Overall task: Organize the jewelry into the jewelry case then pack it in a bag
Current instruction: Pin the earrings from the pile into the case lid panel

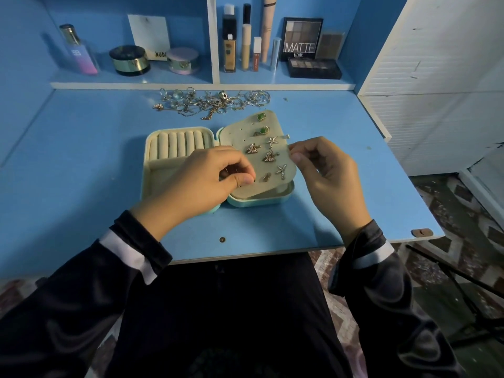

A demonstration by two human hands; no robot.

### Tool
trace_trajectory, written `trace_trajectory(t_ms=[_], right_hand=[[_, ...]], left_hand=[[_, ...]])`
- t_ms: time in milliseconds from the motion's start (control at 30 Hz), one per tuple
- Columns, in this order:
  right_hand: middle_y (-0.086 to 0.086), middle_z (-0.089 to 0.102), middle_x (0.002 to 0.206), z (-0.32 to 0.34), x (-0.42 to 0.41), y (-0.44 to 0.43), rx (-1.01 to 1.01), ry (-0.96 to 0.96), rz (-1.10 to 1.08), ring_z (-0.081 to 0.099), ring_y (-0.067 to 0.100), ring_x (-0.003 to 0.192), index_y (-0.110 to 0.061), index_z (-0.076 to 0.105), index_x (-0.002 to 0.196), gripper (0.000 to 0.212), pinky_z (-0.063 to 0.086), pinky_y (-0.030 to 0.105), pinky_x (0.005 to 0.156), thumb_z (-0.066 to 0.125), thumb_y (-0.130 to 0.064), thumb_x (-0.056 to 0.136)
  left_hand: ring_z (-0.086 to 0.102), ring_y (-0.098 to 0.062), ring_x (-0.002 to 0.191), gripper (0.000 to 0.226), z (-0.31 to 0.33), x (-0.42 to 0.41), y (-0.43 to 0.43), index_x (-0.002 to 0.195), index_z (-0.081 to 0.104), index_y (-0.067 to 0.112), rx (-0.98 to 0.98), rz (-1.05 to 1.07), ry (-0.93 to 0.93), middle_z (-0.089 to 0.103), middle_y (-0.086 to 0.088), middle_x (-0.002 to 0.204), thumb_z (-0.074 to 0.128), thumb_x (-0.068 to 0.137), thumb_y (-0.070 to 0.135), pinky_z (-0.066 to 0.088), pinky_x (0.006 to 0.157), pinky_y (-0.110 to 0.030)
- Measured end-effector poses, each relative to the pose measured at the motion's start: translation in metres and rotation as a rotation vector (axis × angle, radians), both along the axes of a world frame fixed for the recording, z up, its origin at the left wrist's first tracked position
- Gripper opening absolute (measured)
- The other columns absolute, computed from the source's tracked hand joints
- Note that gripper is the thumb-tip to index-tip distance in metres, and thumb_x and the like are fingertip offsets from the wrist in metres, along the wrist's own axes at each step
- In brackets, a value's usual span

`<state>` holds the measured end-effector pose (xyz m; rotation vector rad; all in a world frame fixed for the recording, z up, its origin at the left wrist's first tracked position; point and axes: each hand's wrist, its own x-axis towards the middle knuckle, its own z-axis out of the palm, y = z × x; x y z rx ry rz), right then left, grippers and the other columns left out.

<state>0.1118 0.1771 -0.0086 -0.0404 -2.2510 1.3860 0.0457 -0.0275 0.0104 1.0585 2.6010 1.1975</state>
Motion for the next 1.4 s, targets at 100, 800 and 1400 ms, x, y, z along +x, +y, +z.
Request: trace_trajectory(t_ms=[100, 800, 1400], right_hand=[[-0.002, 0.07, 0.093, 0.001, 0.0, -0.002, -0.011, 0.01, 0.002, 0.063, 0.003, 0.083, -0.005, 0.064, 0.091, 0.007, 0.046, 0.013, 0.078, 0.06, 0.0, 0.091], [0.01, 0.073, 0.096, 0.01, 0.0, -0.014, -0.206, 0.055, 0.008, 0.067, 0.031, 0.089, -0.003, 0.064, 0.09, 0.005, 0.054, 0.052, 0.083, 0.06, -0.004, 0.092], [0.014, 0.071, 0.1, 0.02, -0.006, -0.024, -0.321, 0.086, 0.08, 0.069, 0.022, 0.089, 0.001, 0.062, 0.093, 0.005, 0.056, 0.036, 0.082, 0.058, 0.001, 0.093]], left_hand=[[0.058, -0.009, 0.08, 0.004, -0.005, 0.002, 0.0, 0.09, 0.073, 0.016, 0.033, 0.016, 0.035, 0.065, 0.011, 0.087, 0.071, 0.088, 0.013, 0.047, 0.073, -0.02], [0.054, -0.001, 0.082, 0.008, -0.025, 0.022, -0.006, 0.097, 0.075, 0.013, 0.121, 0.158, 0.353, 0.068, 0.006, 0.091, 0.07, 0.091, 0.015, 0.041, 0.079, -0.008], [0.053, 0.003, 0.083, 0.023, -0.028, 0.029, -0.008, 0.099, 0.073, 0.008, 0.215, 0.18, 0.376, 0.068, 0.0, 0.095, 0.08, 0.082, 0.021, 0.046, 0.079, -0.01]])
